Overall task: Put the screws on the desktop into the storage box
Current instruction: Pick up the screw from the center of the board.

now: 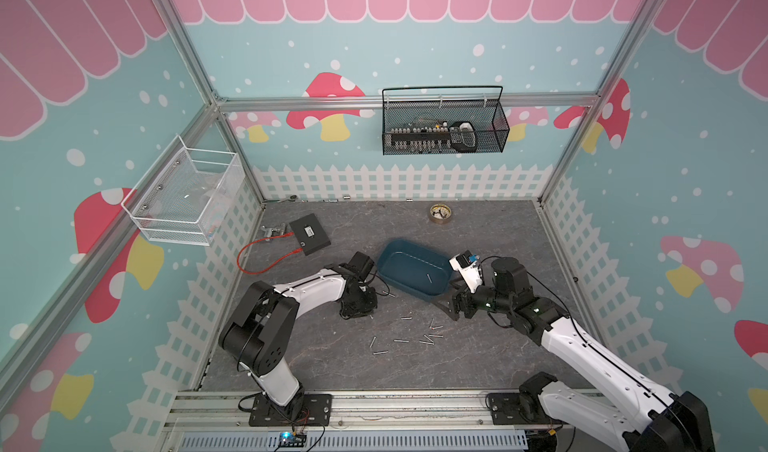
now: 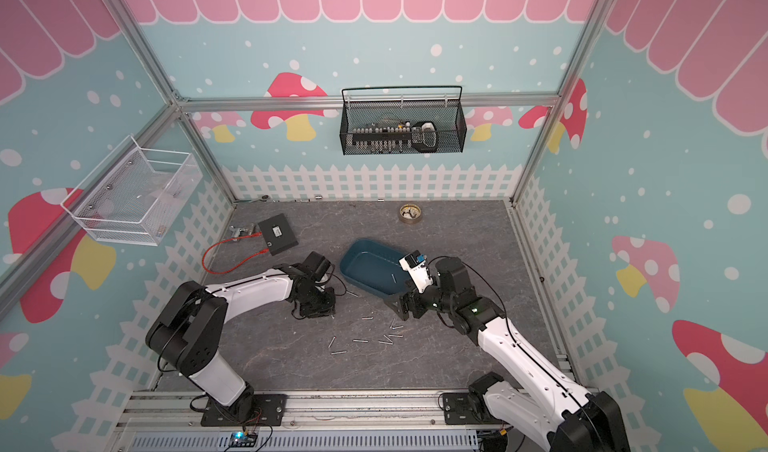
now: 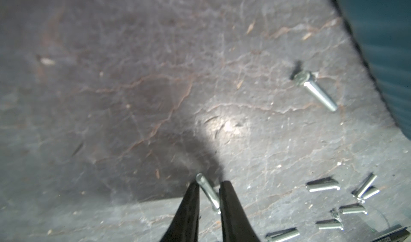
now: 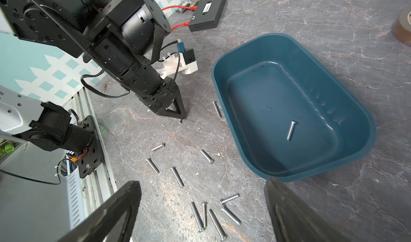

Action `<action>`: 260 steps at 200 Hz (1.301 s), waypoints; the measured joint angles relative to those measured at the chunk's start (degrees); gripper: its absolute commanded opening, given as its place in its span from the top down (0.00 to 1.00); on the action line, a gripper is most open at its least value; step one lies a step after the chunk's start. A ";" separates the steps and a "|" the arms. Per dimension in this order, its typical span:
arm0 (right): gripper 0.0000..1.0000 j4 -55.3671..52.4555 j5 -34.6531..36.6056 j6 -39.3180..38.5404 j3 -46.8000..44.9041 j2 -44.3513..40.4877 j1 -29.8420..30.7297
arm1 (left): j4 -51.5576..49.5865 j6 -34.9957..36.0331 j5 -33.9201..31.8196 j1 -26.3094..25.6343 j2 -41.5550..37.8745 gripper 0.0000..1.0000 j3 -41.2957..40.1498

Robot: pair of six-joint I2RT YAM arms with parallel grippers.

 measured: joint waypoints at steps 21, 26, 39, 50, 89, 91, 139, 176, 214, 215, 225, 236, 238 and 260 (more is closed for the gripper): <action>0.07 0.00 0.39 0.00 0.00 0.00 0.00 | 0.15 0.28 0.13 -0.02 1.33 0.85 1.40; 0.07 0.00 0.44 0.00 0.00 0.00 0.00 | 0.20 0.46 0.15 -0.02 1.62 0.86 1.68; 0.07 0.00 0.66 0.00 0.00 0.00 0.00 | 0.33 0.83 0.26 -0.02 2.25 0.86 2.36; 0.07 0.00 0.72 0.00 0.00 0.00 0.00 | 0.22 1.18 0.26 -0.09 2.62 0.86 2.78; 0.07 -0.02 0.79 0.00 0.00 0.00 0.00 | -1.27 2.23 -1.66 -1.14 3.58 0.87 4.26; 0.07 -0.02 0.81 0.00 0.00 0.00 0.00 | -1.29 2.27 -1.75 -1.16 3.58 0.87 4.28; 0.07 -0.02 0.85 0.00 0.00 0.00 0.00 | -1.97 3.06 -4.22 -2.32 3.80 0.87 4.81; 0.07 -0.02 0.85 0.02 0.00 0.00 0.00 | -4.13 3.04 -9.03 -3.78 5.01 0.88 6.73; 0.07 -0.02 0.87 0.02 0.00 -0.07 0.00 | -5.66 2.97 -13.42 -4.50 5.73 0.95 7.93; 0.07 -0.02 0.87 0.02 0.00 -0.07 0.00 | -5.70 3.02 -13.46 -4.50 5.73 0.96 7.96; 0.07 -0.02 0.87 0.02 0.00 -0.17 0.00 | -5.95 3.19 -13.94 -4.59 5.79 0.97 8.04; 0.07 -0.02 0.87 0.02 0.00 -0.28 0.00 | -6.16 3.28 -14.14 -4.61 5.84 0.98 8.15; 0.07 -0.02 0.87 0.02 0.00 -0.31 0.00 | -6.19 3.23 -14.19 -4.61 5.84 0.98 8.15; 0.07 -0.02 1.05 0.02 0.00 -0.42 0.00 | -6.47 3.56 -14.21 -4.61 5.81 1.00 8.35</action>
